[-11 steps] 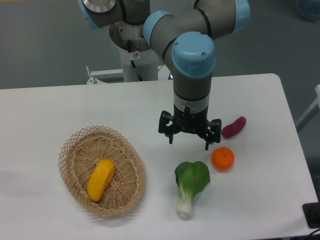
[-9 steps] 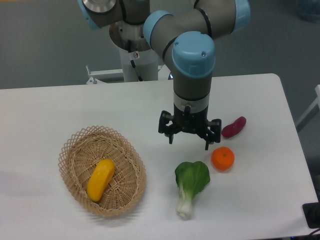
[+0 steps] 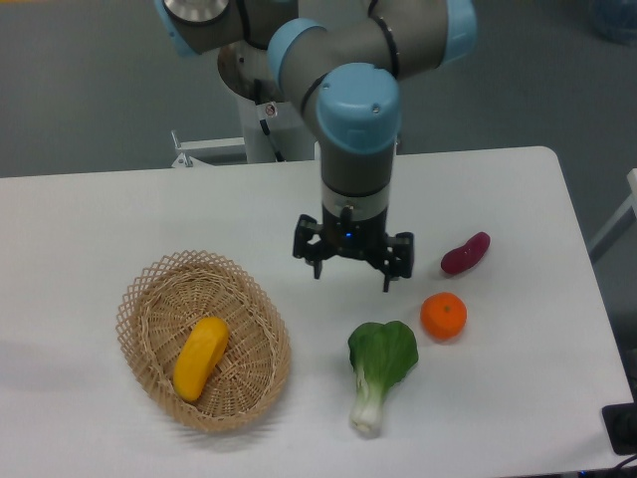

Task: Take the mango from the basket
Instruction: 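Move the open gripper over the wicker basket above the yellow mango, then lower the gripper onto the yellow mango and close on it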

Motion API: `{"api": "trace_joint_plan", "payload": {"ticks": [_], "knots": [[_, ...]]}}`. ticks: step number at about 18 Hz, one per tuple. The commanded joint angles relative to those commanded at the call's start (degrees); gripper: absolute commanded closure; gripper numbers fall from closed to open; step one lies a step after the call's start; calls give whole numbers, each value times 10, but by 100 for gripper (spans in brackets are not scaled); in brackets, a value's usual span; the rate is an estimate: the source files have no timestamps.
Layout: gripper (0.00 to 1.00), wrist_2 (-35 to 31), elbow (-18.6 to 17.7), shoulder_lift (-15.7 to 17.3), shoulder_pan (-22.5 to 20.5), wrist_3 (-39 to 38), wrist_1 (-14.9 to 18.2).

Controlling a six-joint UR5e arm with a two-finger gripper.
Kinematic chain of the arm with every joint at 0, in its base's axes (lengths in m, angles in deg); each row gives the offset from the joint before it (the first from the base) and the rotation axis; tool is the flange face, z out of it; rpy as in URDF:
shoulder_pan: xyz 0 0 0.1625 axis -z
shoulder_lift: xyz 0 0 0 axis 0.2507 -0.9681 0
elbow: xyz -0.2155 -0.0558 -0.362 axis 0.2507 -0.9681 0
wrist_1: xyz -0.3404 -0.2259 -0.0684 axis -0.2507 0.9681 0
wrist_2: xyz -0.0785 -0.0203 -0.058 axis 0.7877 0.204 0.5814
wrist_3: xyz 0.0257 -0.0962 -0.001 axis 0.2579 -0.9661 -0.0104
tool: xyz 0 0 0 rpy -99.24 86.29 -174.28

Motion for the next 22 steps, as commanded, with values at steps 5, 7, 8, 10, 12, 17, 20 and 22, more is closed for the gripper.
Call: {"api": "trace_joint_plan", "payload": {"ticks": [5,7,8,10,12,17,20,22], "knots": [[0,-2,-27,-10,54,-51,-16],[0,-2,-32,-17,73,-75,-21],[0,-1,-33,-19,82,-89,-26],[0,-1,-33,-39,99,-117,-54],[0,-2,-38,-56,113,-143,-107],[0,-5,-77,-68,136,-151,-179],[0,-7,-75,-89,141,-146,-181],[0,-13,-71,-101,148,-146,-183]]}}
